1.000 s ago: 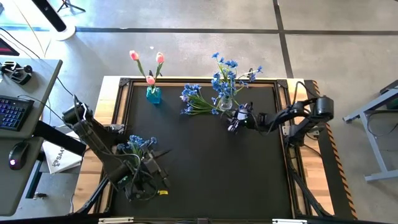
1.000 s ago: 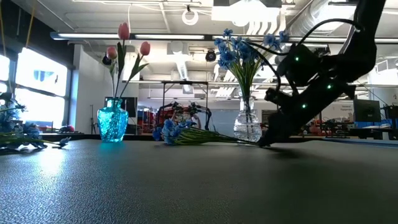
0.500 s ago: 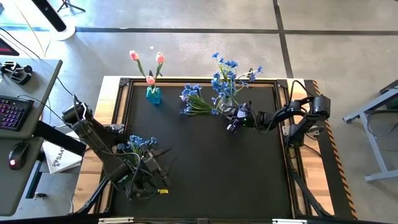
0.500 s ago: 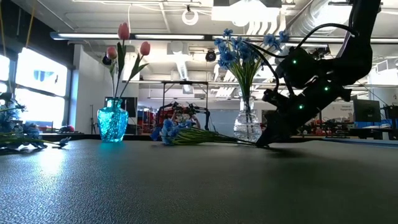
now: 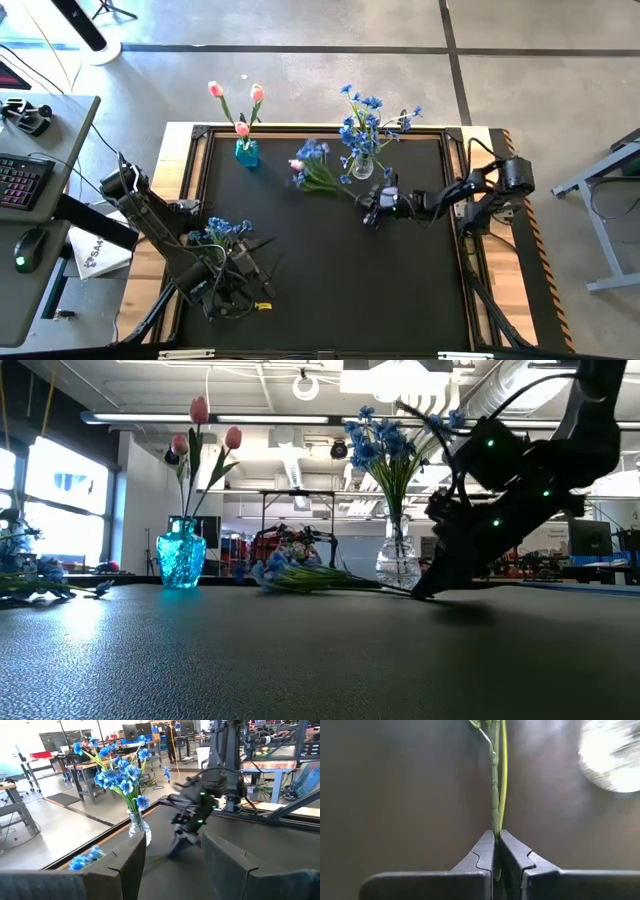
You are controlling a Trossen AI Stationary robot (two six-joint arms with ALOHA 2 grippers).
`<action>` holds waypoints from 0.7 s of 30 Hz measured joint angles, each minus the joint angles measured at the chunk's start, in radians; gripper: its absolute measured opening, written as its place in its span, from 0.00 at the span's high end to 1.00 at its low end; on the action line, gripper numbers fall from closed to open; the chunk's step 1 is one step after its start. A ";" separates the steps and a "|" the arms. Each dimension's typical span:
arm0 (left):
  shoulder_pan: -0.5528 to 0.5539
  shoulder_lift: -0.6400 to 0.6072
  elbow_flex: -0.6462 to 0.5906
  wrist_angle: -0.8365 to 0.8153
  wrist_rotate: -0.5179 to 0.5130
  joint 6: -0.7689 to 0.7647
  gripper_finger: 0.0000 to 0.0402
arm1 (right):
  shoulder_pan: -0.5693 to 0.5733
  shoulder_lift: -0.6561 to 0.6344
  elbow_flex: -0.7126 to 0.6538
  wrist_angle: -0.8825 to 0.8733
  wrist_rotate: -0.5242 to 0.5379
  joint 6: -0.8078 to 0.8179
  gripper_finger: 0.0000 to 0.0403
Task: Sort flowers into vase by color
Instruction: Put the blue flowers into the transparent flower vase
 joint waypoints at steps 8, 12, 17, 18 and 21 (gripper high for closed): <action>0.022 0.000 0.000 0.001 0.003 0.000 0.55 | 0.209 -0.127 0.051 -0.137 0.053 0.148 0.99; 0.027 0.000 0.000 0.002 0.004 0.000 0.55 | 0.285 -0.131 0.103 -0.185 0.131 0.148 0.98; 0.027 0.000 0.000 0.007 0.010 -0.001 0.55 | 0.326 -0.105 0.141 -0.188 0.186 0.153 0.96; 0.027 0.000 0.000 0.008 0.013 -0.001 0.55 | 0.330 -0.098 0.146 -0.186 0.181 0.153 0.94; 0.027 0.000 0.000 0.008 0.020 -0.001 0.55 | 0.336 -0.079 0.153 -0.190 0.159 0.153 0.84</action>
